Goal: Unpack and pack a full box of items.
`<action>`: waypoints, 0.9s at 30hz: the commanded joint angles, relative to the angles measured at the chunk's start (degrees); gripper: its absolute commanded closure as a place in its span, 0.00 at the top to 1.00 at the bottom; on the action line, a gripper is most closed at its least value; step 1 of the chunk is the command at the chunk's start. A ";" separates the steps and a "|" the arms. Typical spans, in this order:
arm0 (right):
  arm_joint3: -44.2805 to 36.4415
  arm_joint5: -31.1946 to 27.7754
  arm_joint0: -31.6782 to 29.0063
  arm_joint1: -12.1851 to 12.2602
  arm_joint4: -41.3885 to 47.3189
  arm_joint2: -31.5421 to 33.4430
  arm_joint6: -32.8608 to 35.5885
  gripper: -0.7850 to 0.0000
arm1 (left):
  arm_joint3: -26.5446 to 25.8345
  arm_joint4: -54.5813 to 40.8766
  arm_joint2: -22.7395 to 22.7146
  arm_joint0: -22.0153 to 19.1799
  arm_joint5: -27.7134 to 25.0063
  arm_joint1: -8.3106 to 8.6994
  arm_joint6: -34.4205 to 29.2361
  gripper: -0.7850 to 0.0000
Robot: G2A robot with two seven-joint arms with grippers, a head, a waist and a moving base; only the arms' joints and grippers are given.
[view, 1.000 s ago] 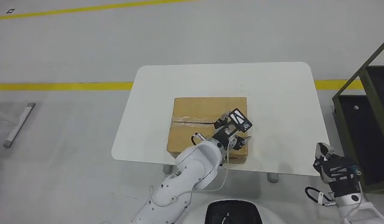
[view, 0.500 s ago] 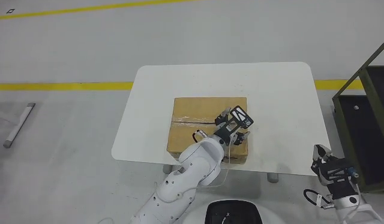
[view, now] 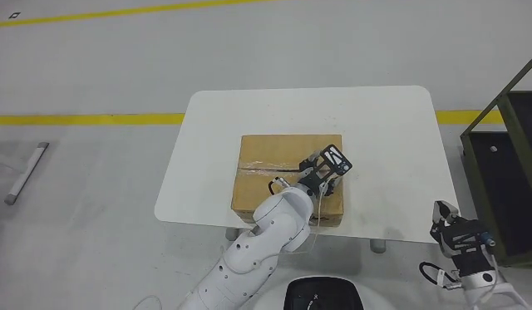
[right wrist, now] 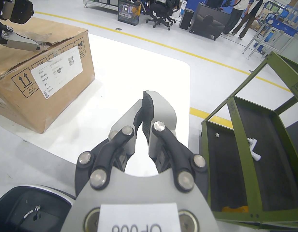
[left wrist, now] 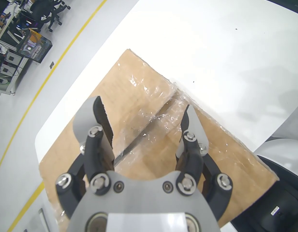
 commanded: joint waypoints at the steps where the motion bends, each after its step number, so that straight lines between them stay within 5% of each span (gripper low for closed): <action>1: 0.03 -0.01 0.09 -0.04 0.08 -0.14 0.06 0.00 | 0.00 0.00 0.00 0.00 0.00 0.00 0.00 0.89; 8: -0.11 0.03 0.20 -0.16 0.06 -0.45 0.13 0.00 | 0.00 0.00 0.00 0.00 0.00 0.00 0.00 0.94; 13: -0.09 0.08 0.10 -0.23 0.19 -0.36 -0.03 0.00 | 0.00 0.00 0.00 0.00 0.00 0.00 0.00 0.79; 16: -0.08 0.07 0.05 -0.27 0.32 -0.28 0.02 0.00 | -0.16 0.13 -0.01 0.25 -0.12 0.01 0.47 0.87; 18: -0.11 0.05 0.06 -0.30 0.32 -0.26 0.10 0.00 | -0.89 0.15 -0.35 0.90 -0.53 0.02 1.88 1.00; 27: -0.34 -0.21 0.18 -0.41 0.66 -0.14 0.20 0.00 | -2.58 -0.22 -2.38 2.52 -2.57 0.00 3.42 1.00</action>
